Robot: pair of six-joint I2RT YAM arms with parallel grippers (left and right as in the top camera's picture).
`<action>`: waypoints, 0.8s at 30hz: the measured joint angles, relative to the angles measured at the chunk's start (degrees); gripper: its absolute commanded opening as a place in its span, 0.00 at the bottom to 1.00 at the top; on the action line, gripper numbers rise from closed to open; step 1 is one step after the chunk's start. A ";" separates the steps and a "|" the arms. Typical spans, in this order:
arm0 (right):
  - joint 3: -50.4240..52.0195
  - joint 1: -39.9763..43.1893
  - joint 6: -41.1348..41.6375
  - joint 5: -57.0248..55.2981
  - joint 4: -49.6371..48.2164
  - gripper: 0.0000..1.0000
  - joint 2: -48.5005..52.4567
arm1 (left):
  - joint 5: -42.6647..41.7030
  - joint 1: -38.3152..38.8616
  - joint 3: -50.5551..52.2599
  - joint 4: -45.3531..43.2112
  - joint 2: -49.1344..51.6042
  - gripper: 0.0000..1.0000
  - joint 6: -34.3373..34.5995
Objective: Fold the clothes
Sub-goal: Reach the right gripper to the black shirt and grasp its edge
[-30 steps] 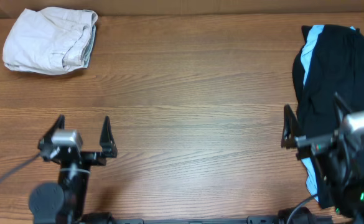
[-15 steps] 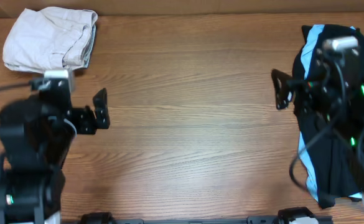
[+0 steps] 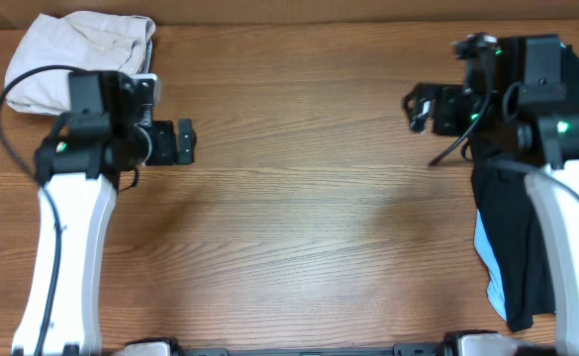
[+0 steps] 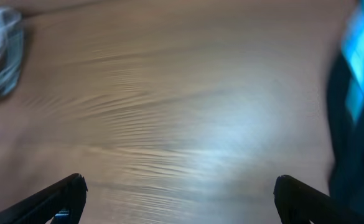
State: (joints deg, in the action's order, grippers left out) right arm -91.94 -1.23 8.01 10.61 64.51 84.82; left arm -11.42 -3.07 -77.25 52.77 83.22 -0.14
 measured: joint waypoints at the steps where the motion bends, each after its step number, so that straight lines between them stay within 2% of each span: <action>1: 0.00 1.90 1.62 -0.50 0.33 1.00 0.85 | -0.46 0.00 0.00 -0.02 1.68 0.94 0.00; 5: 2.19 13.75 9.51 -2.47 -0.90 0.99 6.47 | -1.95 0.00 0.02 -0.26 5.20 0.94 0.00; 10: 8.90 23.37 12.92 -3.54 -6.03 0.99 11.19 | -2.97 0.09 -0.92 -1.40 4.98 0.98 0.00; 19: 20.09 30.80 17.35 -3.78 -18.78 0.90 16.17 | -3.19 0.11 -1.36 -2.58 4.96 1.00 0.20; 24: 24.81 32.09 18.58 -4.04 -25.94 0.84 17.46 | -3.19 0.11 -1.36 -2.56 4.96 0.98 0.20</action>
State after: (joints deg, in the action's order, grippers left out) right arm -67.13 30.85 26.59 6.57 38.57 102.28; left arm -14.61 -2.96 -78.61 50.22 88.18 0.05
